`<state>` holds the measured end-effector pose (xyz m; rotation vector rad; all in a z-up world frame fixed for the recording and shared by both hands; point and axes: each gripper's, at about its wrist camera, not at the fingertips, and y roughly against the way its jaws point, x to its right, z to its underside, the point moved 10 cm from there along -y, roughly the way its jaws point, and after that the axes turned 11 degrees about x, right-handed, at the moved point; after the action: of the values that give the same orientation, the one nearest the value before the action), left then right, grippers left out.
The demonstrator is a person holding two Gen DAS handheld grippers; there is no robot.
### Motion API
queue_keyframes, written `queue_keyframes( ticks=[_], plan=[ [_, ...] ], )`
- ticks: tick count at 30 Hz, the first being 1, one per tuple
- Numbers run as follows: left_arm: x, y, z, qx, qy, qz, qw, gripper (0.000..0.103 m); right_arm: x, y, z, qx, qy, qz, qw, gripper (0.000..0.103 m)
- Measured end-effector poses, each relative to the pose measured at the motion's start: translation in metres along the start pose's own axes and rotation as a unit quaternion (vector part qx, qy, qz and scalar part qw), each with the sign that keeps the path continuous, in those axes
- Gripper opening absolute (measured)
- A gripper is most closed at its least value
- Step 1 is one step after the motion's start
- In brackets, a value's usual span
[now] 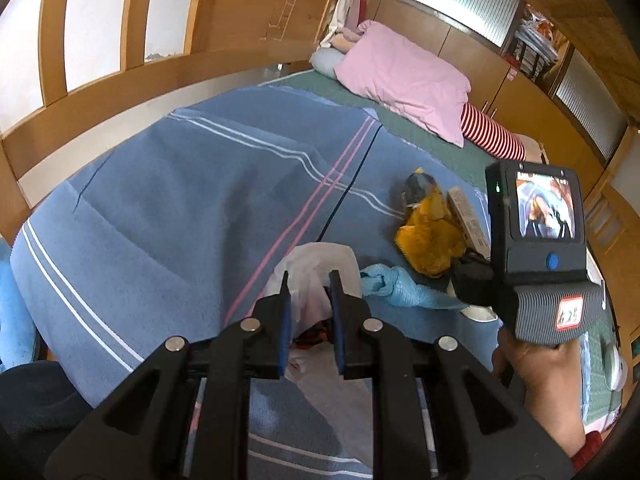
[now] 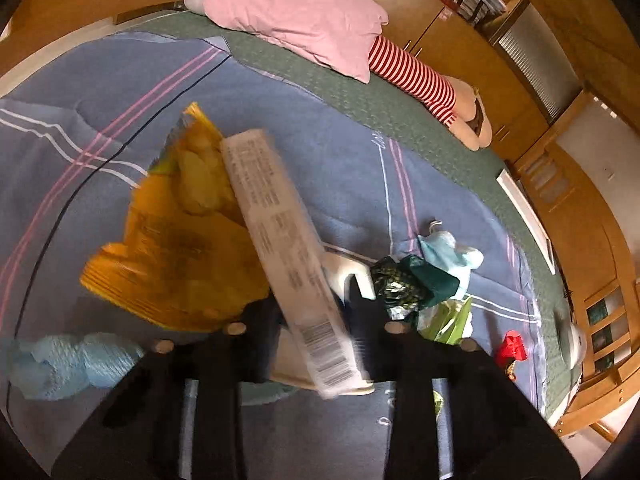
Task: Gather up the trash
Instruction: 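Grasp the white barcode box with the right tool while the left tool holds the white bag, then carry the white bag and barcode box to the trash bag and open both tools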
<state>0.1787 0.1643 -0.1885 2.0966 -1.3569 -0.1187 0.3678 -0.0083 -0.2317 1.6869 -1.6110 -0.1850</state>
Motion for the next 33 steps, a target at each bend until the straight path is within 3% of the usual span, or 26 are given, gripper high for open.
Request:
queue_keyframes(
  ticks=[6,13,20,25,30,33],
  plan=[
    [0.003,-0.002,0.001,-0.001,-0.008,0.001,1.0,0.018,0.021,0.031,-0.005,0.045,-0.04,-0.013,0.998,0.028],
    [0.016,0.0,-0.001,0.009,-0.038,0.008,0.9992,0.018,0.063,0.092,0.014,0.076,-0.127,-0.07,0.987,0.028],
    [0.039,0.006,0.001,0.024,-0.104,0.018,0.9942,0.018,0.098,0.128,0.093,0.017,-0.231,-0.103,0.967,0.028],
    [0.066,0.004,0.018,0.006,-0.16,0.048,0.9859,0.018,0.102,0.13,0.152,-0.044,-0.265,-0.101,0.958,0.028],
    [0.082,0.0,0.035,-0.02,-0.191,0.07,0.979,0.018,0.11,0.125,0.18,-0.07,-0.298,-0.1,0.947,0.028],
    [0.086,0.0,0.039,-0.025,-0.196,0.072,0.9776,0.018,0.111,0.126,0.184,-0.071,-0.3,-0.1,0.946,0.028]
  ],
)
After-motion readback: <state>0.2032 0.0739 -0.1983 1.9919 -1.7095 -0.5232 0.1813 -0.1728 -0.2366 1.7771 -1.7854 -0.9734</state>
